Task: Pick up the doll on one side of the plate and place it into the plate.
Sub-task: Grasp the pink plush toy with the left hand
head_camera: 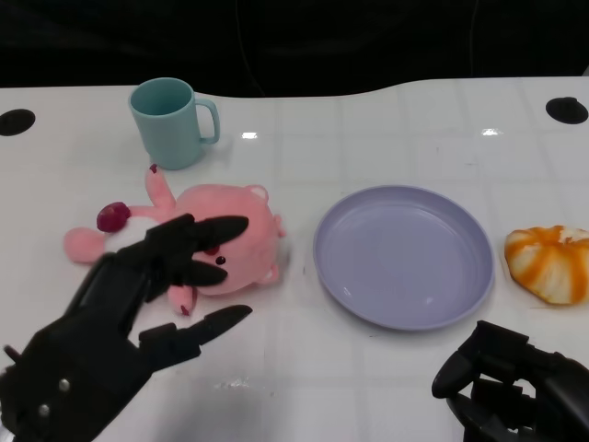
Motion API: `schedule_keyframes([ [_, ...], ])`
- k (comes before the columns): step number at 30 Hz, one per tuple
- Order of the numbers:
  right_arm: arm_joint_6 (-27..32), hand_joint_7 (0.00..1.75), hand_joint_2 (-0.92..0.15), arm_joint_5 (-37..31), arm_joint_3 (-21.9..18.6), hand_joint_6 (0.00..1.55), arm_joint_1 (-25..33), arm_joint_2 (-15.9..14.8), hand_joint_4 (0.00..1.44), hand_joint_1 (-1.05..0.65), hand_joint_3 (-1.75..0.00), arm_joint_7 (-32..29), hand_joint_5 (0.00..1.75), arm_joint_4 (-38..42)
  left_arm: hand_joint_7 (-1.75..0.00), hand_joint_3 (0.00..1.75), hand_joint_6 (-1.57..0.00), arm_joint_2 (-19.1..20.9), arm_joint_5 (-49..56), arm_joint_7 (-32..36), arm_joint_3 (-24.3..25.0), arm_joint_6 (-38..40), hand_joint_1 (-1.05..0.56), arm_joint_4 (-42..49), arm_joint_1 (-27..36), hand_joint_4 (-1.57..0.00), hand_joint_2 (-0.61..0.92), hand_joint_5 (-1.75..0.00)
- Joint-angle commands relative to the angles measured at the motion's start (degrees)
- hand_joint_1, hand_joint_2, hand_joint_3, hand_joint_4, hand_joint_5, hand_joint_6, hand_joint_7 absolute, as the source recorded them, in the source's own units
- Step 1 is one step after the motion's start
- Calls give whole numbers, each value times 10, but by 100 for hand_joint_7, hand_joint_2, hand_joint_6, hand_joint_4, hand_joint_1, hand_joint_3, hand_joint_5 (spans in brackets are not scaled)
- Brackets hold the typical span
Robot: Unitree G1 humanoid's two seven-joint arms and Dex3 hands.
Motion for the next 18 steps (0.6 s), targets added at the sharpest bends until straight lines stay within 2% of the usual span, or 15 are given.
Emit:
schedule_keyframes([
  [1, 4, 166, -92, 1, -7, 45, 1, -7, 65, -25, -54, 0, 175, -5, -14, 11, -38, 32, 57, 4, 5, -21, -51, 8, -21, -14, 92, -85],
  [9, -1, 166, -92, 3, -8, 46, 1, -7, 65, -26, -54, 2, 175, -2, -6, 6, -29, 112, 199, -20, 8, -7, -59, 13, -75, 0, 92, -78],
  [14, -1, 166, -92, 1, -6, 46, 0, -7, 65, -26, -53, 1, 175, -2, -2, 4, -24, 158, 290, -53, -9, 6, -64, 26, -107, 0, 92, -53],
  [18, 4, 166, -92, 2, -5, 46, 0, -5, 65, -25, -54, -1, 175, -3, -1, 3, -22, 175, 348, -79, -26, 15, -68, 50, -137, 0, 91, -40],
])
